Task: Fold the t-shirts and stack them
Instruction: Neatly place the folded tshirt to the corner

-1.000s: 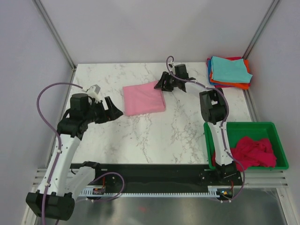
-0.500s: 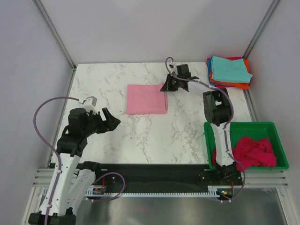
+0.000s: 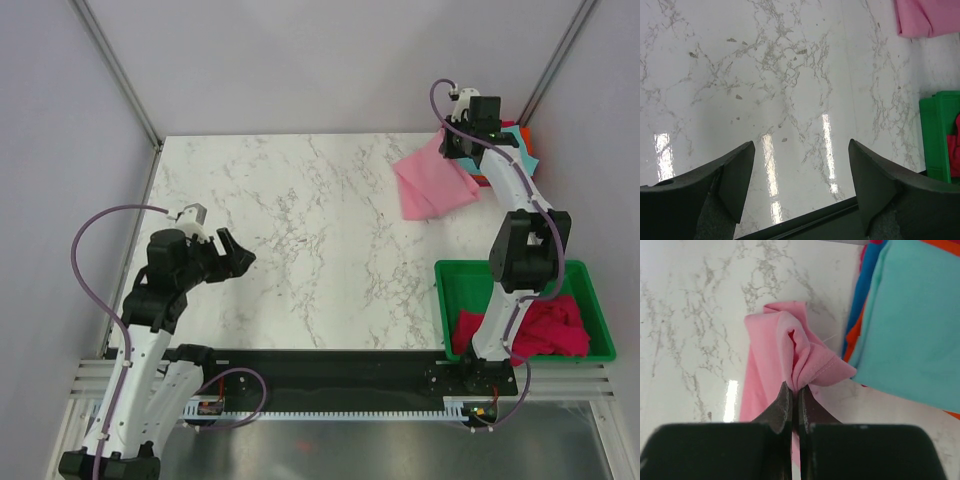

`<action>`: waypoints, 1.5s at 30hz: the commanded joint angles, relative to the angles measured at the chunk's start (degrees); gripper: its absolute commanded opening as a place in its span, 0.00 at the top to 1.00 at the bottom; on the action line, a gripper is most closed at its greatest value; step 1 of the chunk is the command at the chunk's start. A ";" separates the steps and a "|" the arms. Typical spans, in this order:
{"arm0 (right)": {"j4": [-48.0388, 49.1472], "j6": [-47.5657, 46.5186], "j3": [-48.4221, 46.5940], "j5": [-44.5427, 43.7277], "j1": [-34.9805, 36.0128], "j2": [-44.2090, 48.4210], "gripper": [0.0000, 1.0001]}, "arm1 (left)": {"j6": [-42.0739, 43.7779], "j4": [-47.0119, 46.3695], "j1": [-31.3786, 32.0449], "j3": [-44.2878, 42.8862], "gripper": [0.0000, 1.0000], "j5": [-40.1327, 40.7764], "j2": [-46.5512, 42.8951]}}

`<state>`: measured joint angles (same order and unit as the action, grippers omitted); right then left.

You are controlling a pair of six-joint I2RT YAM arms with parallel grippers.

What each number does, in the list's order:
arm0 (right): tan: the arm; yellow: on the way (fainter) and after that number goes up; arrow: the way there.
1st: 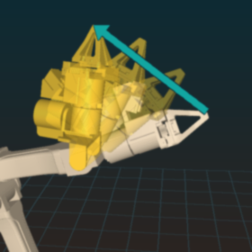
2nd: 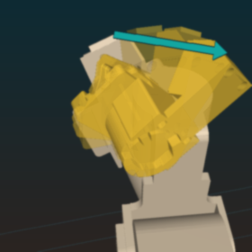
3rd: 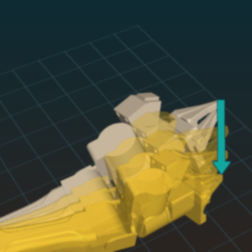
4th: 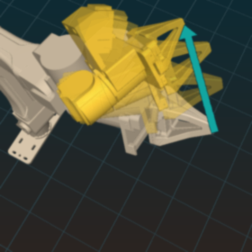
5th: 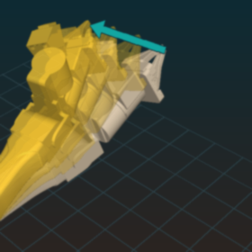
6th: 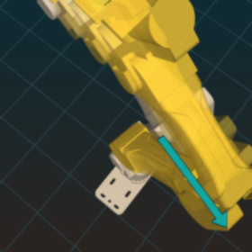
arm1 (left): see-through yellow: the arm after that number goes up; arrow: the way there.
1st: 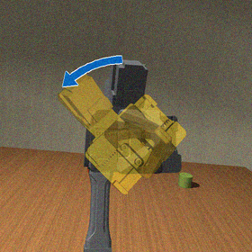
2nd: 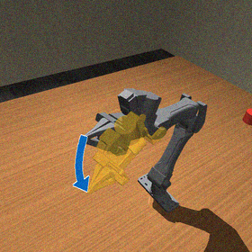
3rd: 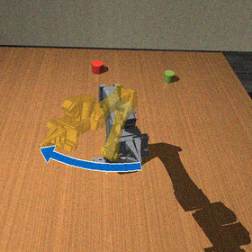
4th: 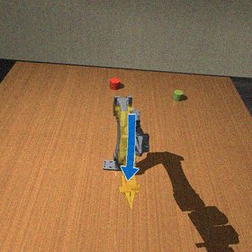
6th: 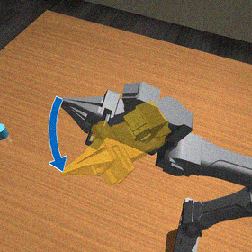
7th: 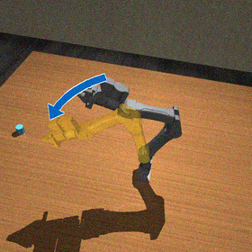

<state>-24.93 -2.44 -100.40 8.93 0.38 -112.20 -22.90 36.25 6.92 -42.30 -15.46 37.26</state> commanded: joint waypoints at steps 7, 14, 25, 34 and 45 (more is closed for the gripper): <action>-5.39 -7.41 -10.77 -1.98 -3.46 2.07 1.00 | 0.22 -1.88 0.73 0.12 0.18 0.61 0.80; -6.18 -7.14 -18.42 -1.81 -5.74 1.90 1.00 | 0.22 -1.97 0.82 0.29 0.18 0.79 0.98; -8.29 -5.12 -31.25 1.09 -8.91 -1.88 1.00 | 0.13 -1.97 0.82 0.38 0.18 0.79 1.68; -7.68 -3.72 -34.50 4.34 -11.54 -6.00 1.00 | 0.04 -2.06 0.82 0.38 0.18 0.70 1.86; -4.70 -3.19 -38.90 4.70 -15.50 -13.21 1.00 | 0.04 -2.06 1.61 0.56 0.19 1.05 2.56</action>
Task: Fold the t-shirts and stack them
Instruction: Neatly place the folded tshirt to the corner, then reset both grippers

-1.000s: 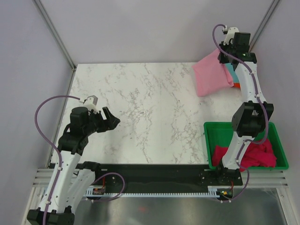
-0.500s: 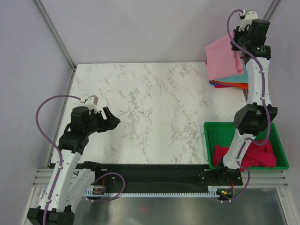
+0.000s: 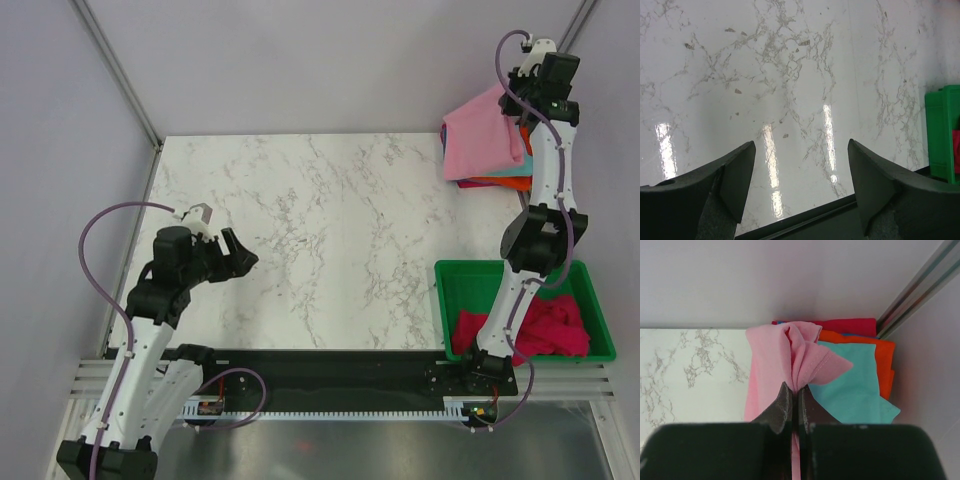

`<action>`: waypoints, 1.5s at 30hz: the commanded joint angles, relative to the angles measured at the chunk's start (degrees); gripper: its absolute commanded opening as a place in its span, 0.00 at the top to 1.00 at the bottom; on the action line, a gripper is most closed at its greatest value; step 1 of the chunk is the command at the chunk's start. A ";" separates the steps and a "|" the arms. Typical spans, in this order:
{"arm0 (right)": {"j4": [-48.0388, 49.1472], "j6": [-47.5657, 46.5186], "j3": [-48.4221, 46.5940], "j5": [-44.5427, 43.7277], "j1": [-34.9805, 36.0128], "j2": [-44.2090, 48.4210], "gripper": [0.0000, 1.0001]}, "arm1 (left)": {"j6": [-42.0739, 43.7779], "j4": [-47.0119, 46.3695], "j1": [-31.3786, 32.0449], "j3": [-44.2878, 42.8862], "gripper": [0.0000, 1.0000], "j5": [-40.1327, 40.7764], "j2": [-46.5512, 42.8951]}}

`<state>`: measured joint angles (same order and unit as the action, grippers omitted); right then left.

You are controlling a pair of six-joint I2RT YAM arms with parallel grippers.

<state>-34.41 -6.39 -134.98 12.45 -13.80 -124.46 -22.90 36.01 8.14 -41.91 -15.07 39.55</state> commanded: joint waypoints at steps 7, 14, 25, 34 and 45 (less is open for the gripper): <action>8.22 1.65 -7.58 0.74 -4.47 -5.96 1.00 | 0.04 -1.82 0.47 0.25 0.19 0.74 0.97; 13.75 4.55 -7.76 1.71 -7.99 -13.24 1.00 | 0.04 -1.91 1.00 0.25 0.18 0.57 1.14; 30.63 9.02 -6.70 -4.01 -10.01 -26.52 0.96 | -0.04 -1.82 1.61 0.34 0.18 1.18 1.32; 35.45 8.06 2.51 -12.10 -10.98 -19.87 0.18 | 0.13 -2.00 1.79 0.25 0.18 0.39 0.97; 34.77 21.29 13.23 -20.62 -11.25 7.02 0.02 | 0.57 -2.61 2.23 0.25 0.18 -1.19 -2.11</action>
<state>-3.92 6.68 -123.20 -3.62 -23.53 -129.73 -22.90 35.81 10.09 -41.80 -15.20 38.65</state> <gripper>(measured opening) 0.979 0.818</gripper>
